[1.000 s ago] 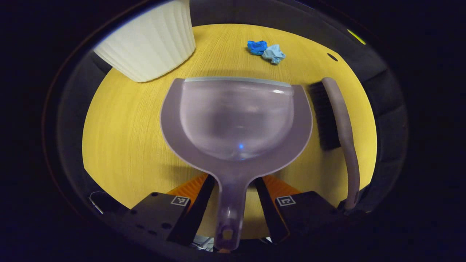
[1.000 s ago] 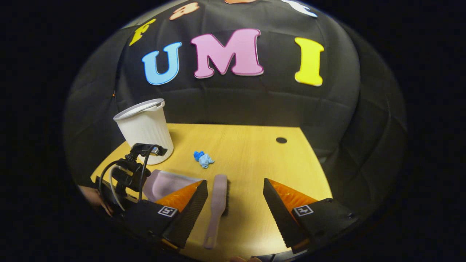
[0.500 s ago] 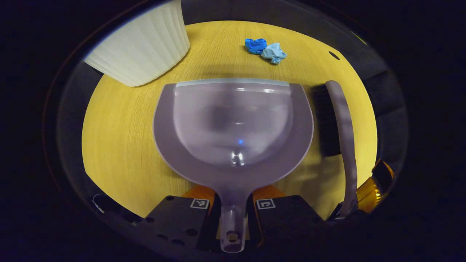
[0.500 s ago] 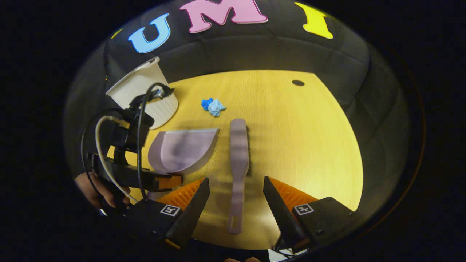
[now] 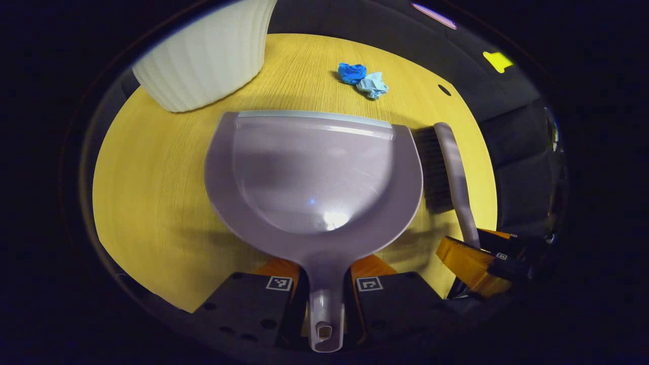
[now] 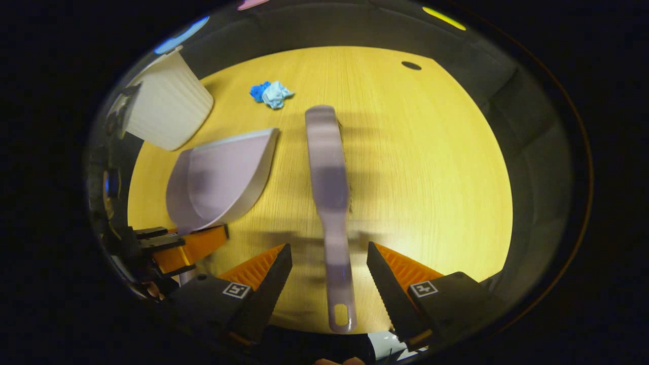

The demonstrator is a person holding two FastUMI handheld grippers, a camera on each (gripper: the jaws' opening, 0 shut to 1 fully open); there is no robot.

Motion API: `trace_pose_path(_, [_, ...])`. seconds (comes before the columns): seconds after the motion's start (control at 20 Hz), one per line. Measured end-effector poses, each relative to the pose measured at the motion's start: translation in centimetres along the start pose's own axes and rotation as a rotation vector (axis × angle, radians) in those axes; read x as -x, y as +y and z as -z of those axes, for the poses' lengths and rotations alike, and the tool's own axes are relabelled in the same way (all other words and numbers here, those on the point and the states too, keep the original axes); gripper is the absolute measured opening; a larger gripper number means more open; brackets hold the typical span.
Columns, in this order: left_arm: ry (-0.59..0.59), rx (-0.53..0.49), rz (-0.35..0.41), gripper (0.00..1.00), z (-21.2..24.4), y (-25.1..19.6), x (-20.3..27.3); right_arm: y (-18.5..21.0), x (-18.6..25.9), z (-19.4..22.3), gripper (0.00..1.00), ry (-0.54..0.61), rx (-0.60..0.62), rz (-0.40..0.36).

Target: Pick up the small broom and dustpan from the desktop, sweep the trash into the dustpan with the broom, and then empty the trash into the garbage bin.

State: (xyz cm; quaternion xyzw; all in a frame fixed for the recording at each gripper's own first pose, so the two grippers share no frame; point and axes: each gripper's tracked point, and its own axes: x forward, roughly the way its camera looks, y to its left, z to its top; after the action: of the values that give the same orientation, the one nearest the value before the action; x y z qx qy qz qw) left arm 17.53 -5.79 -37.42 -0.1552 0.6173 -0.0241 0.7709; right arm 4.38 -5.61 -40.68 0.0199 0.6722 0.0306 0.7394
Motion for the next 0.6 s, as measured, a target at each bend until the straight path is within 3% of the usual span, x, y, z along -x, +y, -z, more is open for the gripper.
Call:
trace_pose_path(0.2, [-0.03,0.053,0.091,0.29,0.1,-0.1,0.2,0.3,-1.2,-0.4,0.97,0.076,0.029,0.044])
trace_pose_path(0.25, [-0.033,0.075,0.113,0.29,0.1,-0.2,0.3,0.3,-1.7,-0.5,0.93,0.107,0.022,0.052])
trace_pose_path(0.3, [-0.033,0.086,0.128,0.29,0.1,-0.2,0.4,0.2,-2.3,-1.1,0.82,0.109,0.019,0.06])
trace_pose_path(0.4, [-0.034,0.087,0.15,0.29,0.2,-0.1,0.5,-0.3,-3.3,-1.7,0.71,0.124,0.037,0.098])
trace_pose_path(0.45, [-0.035,0.086,0.156,0.3,0.2,-0.1,0.5,0.0,-3.5,-1.9,0.41,0.136,0.038,0.085])
trace_pose_path(0.5, [-0.034,0.086,0.161,0.3,0.2,0.0,0.5,0.4,-3.2,-2.2,0.45,0.126,0.039,0.071])
trace_pose_path(0.55, [-0.033,0.087,0.165,0.3,0.2,-0.1,0.4,0.7,-3.8,-2.1,0.27,0.142,0.044,0.063])
trace_pose_path(0.6, [-0.029,0.085,0.167,0.3,0.3,0.0,0.6,0.7,-3.2,-2.5,0.26,0.157,0.056,0.054])
